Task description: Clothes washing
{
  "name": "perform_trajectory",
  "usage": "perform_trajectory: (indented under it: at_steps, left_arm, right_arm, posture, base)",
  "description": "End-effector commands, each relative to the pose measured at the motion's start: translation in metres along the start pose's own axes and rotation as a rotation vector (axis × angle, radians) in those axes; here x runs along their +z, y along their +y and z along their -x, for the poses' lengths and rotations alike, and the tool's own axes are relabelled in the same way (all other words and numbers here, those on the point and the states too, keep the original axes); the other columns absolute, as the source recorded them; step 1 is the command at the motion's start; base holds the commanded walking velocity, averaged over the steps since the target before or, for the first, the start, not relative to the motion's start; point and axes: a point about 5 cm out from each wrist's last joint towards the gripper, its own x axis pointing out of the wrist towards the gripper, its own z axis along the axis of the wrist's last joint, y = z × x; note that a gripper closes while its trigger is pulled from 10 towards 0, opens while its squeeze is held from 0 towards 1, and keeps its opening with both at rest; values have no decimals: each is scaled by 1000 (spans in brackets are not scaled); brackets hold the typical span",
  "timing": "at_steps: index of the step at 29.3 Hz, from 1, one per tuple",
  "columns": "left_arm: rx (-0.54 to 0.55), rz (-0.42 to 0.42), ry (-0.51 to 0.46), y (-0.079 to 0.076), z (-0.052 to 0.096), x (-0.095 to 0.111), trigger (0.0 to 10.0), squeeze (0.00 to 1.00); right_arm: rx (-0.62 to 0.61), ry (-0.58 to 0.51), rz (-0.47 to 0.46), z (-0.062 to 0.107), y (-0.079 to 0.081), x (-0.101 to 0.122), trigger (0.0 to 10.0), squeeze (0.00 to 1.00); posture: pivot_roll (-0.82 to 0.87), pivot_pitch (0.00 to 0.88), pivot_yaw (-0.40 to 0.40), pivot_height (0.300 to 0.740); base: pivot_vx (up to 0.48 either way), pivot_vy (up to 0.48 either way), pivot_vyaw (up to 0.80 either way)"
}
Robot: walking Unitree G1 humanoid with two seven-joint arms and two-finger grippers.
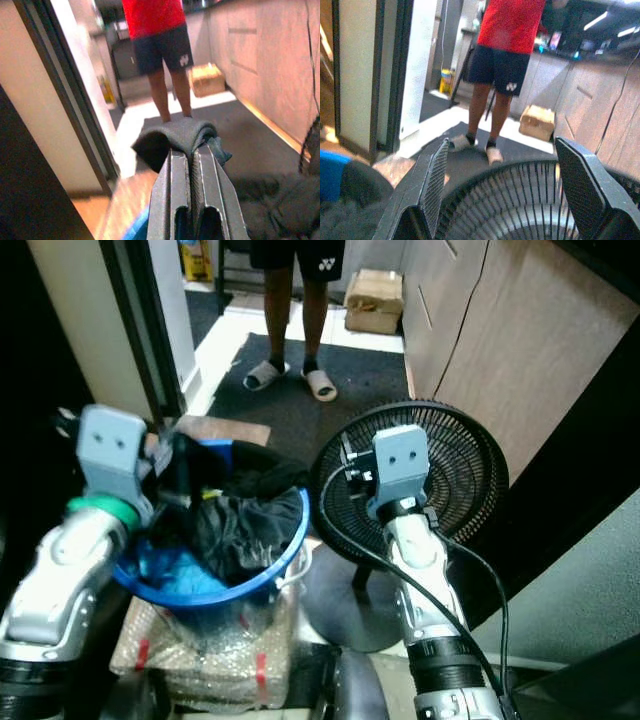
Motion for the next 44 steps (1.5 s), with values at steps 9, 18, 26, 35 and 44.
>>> perform_trajectory:
  at_steps: [9, 18, 26, 35, 44]
  left_arm:
    - [0, 36, -50, 3, 21, 28, 10000, 0]
    - [-10, 55, -56, -12, 10, 22, 10000, 0]
    - [-44, 33, 30, -14, 15, 4, 10000, 0]
    - [-62, 63, 215, -22, 30, -42, 10000, 0]
    - [-121, 74, 500, -42, 74, -110, 10000, 1000]
  right_arm:
    - [-13, -34, -52, 22, -1, 16, 10000, 0]
    - [-59, -14, -163, 19, 3, 14, 10000, 0]
    - [-32, 28, -136, 22, 7, 8, 10000, 0]
    - [-3, 75, -101, 28, 9, -3, 10000, 0]
    - [-23, 128, -58, 31, -5, -16, 10000, 0]
  posture:
    - [105, 79, -23, 550]
    - [100, 65, -18, 550]
    - [96, 63, -13, 550]
    - [98, 78, -14, 550]
    - [87, 78, -17, 550]
  base:
    - [0, 0, 0]
    - [0, 0, 0]
    - [0, 0, 0]
    - [0, 0, 0]
    - [0, 0, 0]
